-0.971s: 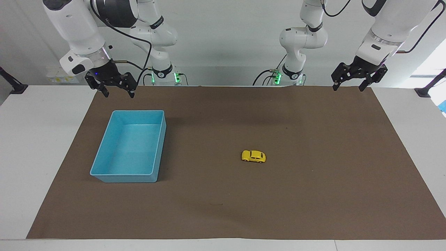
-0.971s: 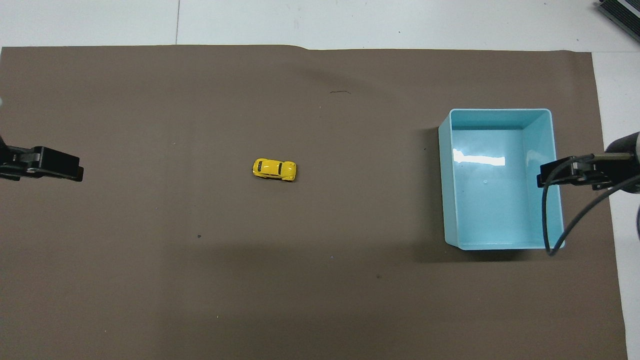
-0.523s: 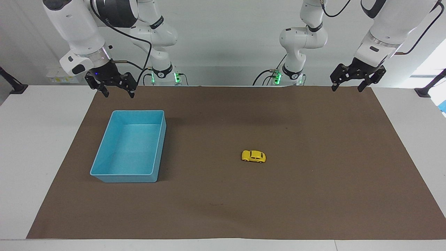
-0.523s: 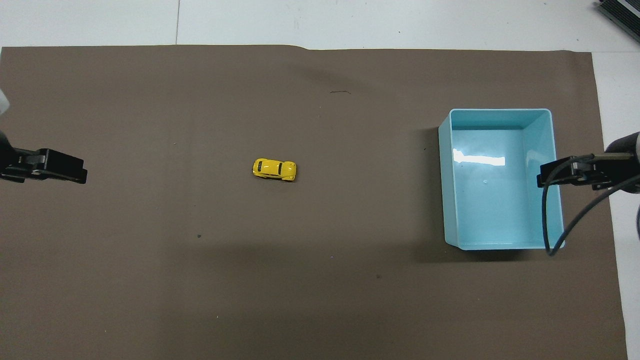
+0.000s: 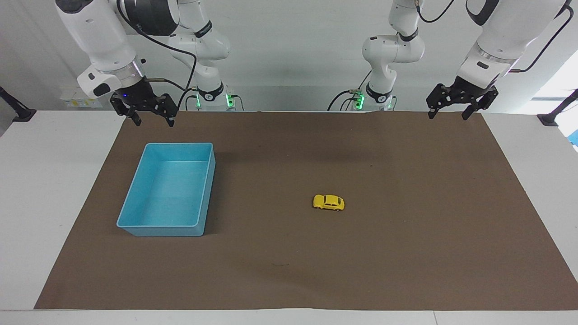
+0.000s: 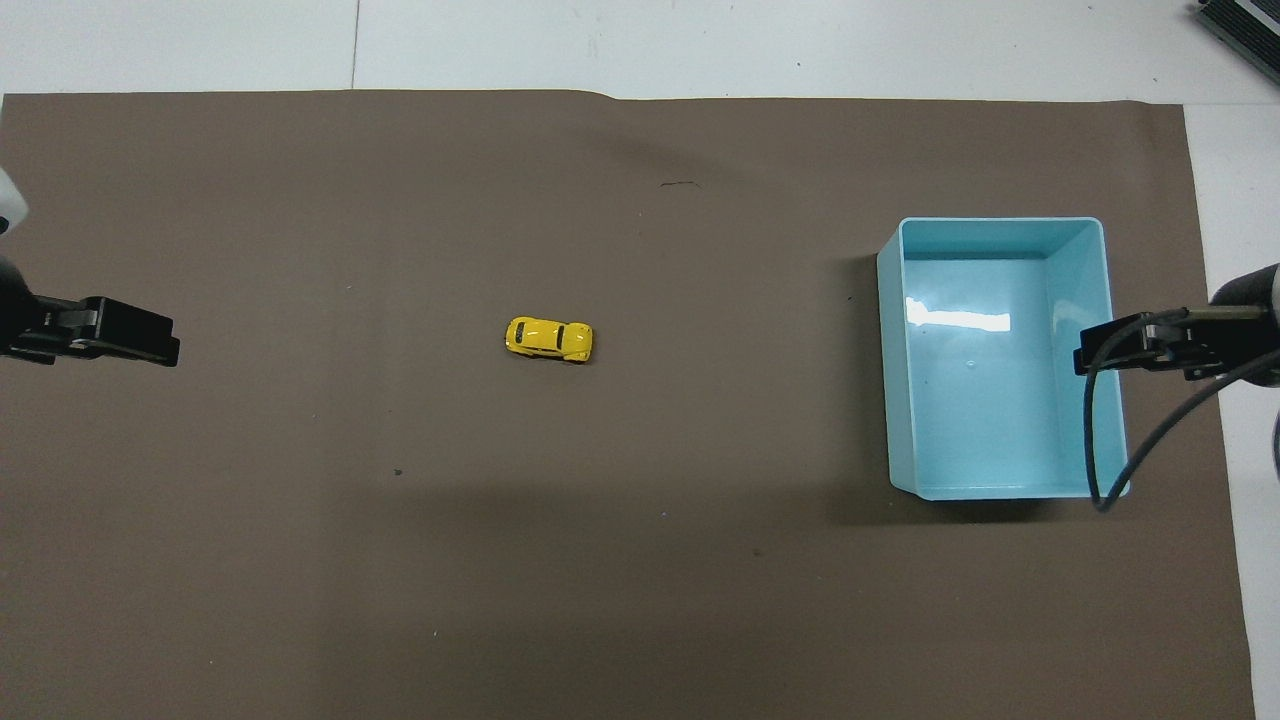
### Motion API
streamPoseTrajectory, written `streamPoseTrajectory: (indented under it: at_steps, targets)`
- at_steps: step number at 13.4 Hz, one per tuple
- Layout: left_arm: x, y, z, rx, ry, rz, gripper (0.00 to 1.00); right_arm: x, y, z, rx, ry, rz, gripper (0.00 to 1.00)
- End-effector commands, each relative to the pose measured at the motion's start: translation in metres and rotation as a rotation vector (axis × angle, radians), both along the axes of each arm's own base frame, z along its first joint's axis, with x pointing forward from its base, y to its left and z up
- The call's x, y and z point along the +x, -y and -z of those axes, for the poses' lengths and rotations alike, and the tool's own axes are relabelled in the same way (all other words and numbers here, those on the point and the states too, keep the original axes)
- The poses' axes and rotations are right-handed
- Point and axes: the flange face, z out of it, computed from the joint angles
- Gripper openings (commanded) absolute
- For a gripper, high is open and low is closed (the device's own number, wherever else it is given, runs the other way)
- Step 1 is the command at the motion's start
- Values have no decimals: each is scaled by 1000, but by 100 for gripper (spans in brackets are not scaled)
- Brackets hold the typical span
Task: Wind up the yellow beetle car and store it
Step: 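Move the left gripper over to the yellow toy car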
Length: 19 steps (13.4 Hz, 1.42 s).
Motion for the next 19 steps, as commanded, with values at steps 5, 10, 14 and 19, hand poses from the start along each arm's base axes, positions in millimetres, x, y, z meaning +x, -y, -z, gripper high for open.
streamPoseTrajectory:
  at_steps: [5,10,14,19]
  targets:
    - [4,19,16,-29,0,-279,100,-5,2,-1,13,19,-15,100]
    - [13,37,53,-45,20,-693,100,-5,2,0,13,17,-15,100]
    - [12,45,63,-93,-53,-1024,100,-5,2,-1,13,19,-15,100]
    - [24,82,82,-140,-45,-1443,100,-5,2,0,13,17,-15,100]
